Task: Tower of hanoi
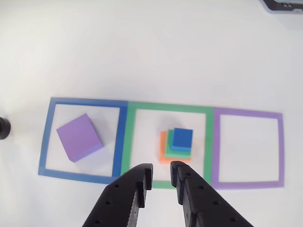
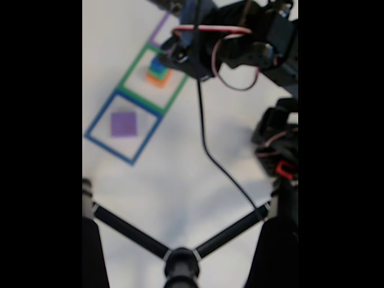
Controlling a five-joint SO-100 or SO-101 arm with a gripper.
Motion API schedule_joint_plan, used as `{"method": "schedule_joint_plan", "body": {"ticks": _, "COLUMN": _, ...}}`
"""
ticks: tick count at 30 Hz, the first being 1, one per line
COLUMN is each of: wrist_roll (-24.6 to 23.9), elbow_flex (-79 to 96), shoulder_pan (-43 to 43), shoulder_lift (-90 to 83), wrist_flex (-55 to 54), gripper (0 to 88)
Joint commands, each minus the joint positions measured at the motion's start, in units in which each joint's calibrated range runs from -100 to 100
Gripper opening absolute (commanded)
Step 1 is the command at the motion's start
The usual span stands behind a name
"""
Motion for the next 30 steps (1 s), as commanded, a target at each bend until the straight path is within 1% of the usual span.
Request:
{"method": "schedule_joint_plan", "body": {"ticks": 1, "wrist_roll": 0.0, "elbow_flex": -9.88, "shoulder_pan": 5.25, "shoulder_lift": -0.14, "wrist_flex": 8.37, "gripper": 0.0}}
{"method": "schedule_joint_plan", "body": {"ticks": 7, "wrist_roll": 0.0, "elbow_flex": -8.43, "shoulder_pan": 9.6, "shoulder_lift": -1.74, "wrist_flex": 8.94, "gripper": 1.6}}
{"method": "schedule_joint_plan", "body": {"ticks": 10, "wrist_roll": 0.0, "elbow_flex": -1.16, "shoulder_pan": 11.5, "shoulder_lift": -4.63, "wrist_flex": 4.97, "gripper": 6.4}}
{"method": "schedule_joint_plan", "body": {"ticks": 14, "wrist_roll": 0.0, "elbow_flex": 11.47, "shoulder_pan": 14.17, "shoulder_lift": -9.11, "wrist_flex": -2.72, "gripper": 17.1}}
{"method": "schedule_joint_plan", "body": {"ticks": 16, "wrist_roll": 0.0, "elbow_flex": 18.47, "shoulder_pan": 15.09, "shoulder_lift": -10.88, "wrist_flex": -8.22, "gripper": 20.7}}
{"method": "schedule_joint_plan", "body": {"ticks": 20, "wrist_roll": 0.0, "elbow_flex": 33.01, "shoulder_pan": 16.23, "shoulder_lift": -13.92, "wrist_flex": -20.44, "gripper": 24.8}}
{"method": "schedule_joint_plan", "body": {"ticks": 26, "wrist_roll": 0.0, "elbow_flex": 55.27, "shoulder_pan": 16.53, "shoulder_lift": -16.73, "wrist_flex": -45.13, "gripper": 25.9}}
{"method": "schedule_joint_plan", "body": {"ticks": 30, "wrist_roll": 0.0, "elbow_flex": 65.08, "shoulder_pan": 16.15, "shoulder_lift": -14.24, "wrist_flex": -60.91, "gripper": 26.5}}
